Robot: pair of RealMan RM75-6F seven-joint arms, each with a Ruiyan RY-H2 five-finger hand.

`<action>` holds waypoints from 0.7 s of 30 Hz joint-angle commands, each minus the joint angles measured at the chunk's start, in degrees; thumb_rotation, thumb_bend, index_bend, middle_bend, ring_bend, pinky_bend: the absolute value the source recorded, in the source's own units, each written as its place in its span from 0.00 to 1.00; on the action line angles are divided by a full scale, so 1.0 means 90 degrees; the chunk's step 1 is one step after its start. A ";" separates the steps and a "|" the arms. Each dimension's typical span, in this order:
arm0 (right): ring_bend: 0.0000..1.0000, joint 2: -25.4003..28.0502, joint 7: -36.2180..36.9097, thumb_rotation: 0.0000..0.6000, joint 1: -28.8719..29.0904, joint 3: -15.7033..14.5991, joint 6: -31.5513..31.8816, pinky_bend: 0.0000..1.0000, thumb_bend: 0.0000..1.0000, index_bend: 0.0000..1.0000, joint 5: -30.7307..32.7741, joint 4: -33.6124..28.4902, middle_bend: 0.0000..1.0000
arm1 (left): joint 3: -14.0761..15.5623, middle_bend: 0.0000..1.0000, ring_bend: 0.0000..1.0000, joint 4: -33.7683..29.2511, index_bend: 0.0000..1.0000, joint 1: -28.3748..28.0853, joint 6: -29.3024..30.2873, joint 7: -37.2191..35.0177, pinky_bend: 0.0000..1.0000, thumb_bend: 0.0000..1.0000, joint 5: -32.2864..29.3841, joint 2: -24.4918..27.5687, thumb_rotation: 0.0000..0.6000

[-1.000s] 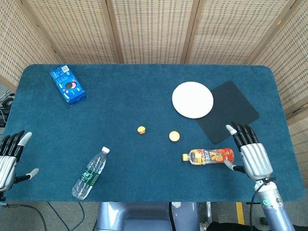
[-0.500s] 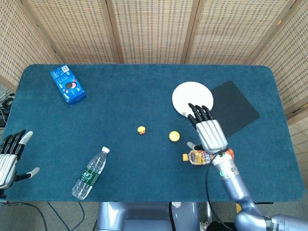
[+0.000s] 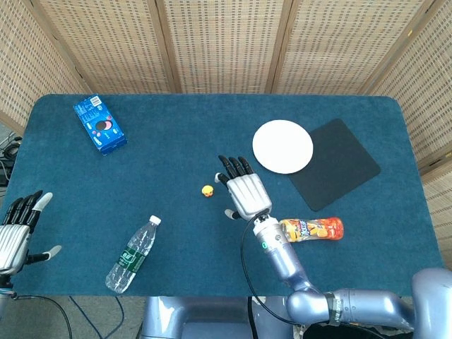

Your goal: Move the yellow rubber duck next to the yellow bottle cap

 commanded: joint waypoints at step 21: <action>0.00 -0.1556 0.0311 1.00 0.1270 0.0080 -0.0937 0.02 0.17 0.36 0.1171 0.2903 0.02 | 0.0061 0.00 0.00 0.0062 0.00 -0.0076 -0.0201 -0.0107 0.00 0.11 -0.0052 -0.0011 1.00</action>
